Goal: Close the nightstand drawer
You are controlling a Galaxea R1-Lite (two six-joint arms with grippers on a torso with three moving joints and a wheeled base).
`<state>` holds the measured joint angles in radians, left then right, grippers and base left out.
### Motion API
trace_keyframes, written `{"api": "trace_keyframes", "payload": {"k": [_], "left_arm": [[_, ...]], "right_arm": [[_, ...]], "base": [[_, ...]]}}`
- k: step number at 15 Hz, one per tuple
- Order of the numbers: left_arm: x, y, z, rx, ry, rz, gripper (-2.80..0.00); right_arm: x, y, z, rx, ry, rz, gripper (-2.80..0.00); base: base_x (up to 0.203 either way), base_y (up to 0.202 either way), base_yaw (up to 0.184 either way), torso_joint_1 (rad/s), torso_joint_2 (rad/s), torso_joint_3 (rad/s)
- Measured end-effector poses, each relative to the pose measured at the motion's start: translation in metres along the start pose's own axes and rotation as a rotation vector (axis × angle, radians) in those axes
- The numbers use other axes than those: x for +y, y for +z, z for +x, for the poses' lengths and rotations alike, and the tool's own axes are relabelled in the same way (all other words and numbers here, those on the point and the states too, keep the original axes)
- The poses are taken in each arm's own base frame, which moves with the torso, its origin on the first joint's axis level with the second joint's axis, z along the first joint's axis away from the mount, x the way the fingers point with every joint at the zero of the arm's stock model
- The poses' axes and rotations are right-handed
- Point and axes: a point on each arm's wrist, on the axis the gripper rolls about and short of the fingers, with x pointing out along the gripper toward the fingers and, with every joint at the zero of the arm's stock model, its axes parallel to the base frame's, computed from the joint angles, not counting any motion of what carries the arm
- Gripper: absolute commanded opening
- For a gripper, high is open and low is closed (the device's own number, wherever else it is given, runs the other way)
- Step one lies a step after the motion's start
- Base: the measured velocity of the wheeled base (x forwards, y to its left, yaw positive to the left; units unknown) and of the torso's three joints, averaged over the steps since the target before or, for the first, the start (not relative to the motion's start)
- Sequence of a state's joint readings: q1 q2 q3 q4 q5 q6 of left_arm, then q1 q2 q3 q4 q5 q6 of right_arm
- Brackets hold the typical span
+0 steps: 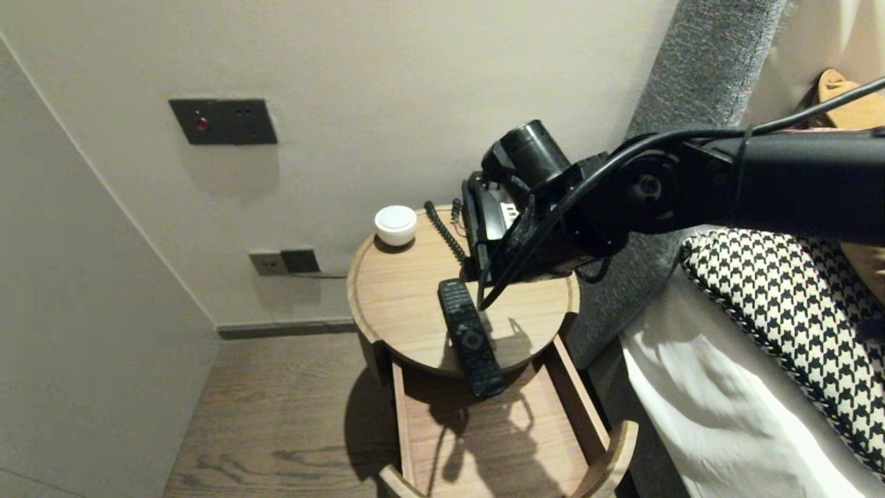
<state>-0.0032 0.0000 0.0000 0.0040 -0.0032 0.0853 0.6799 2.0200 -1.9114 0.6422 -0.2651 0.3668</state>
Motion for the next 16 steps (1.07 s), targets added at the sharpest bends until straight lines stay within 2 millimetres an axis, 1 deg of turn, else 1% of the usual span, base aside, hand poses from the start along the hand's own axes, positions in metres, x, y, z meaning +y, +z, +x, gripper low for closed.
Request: {"api": "trace_keyframes", "payload": {"k": [1,3,6,9,12,16], "left_arm": [[0.0,0.0,0.0,0.0,0.0,0.0,-2.8],[0.0,0.0,0.0,0.0,0.0,0.0,-2.8],[0.0,0.0,0.0,0.0,0.0,0.0,-2.8],[0.0,0.0,0.0,0.001,0.0,0.0,-2.8],[0.0,0.0,0.0,0.0,0.0,0.0,-2.8],[0.0,0.0,0.0,0.0,0.0,0.0,-2.8]], "right_arm": [[-0.006,0.0,-0.008,0.002,-0.008,0.016,-2.8],[-0.019,-0.001,-0.021,0.003,-0.028,0.039,-2.8],[-0.04,-0.01,-0.043,0.011,-0.059,0.061,-2.8],[-0.063,-0.029,-0.061,0.046,-0.091,0.106,-2.8],[-0.081,-0.067,-0.069,0.12,-0.108,0.161,-2.8],[-0.1,-0.124,-0.078,0.199,-0.106,0.217,-2.8]], "base": [[0.0,0.0,0.0,0.0,0.0,0.0],[0.0,0.0,0.0,0.0,0.0,0.0],[0.0,0.0,0.0,0.0,0.0,0.0],[0.0,0.0,0.0,0.0,0.0,0.0],[0.0,0.0,0.0,0.0,0.0,0.0],[0.0,0.0,0.0,0.0,0.0,0.0]]}}
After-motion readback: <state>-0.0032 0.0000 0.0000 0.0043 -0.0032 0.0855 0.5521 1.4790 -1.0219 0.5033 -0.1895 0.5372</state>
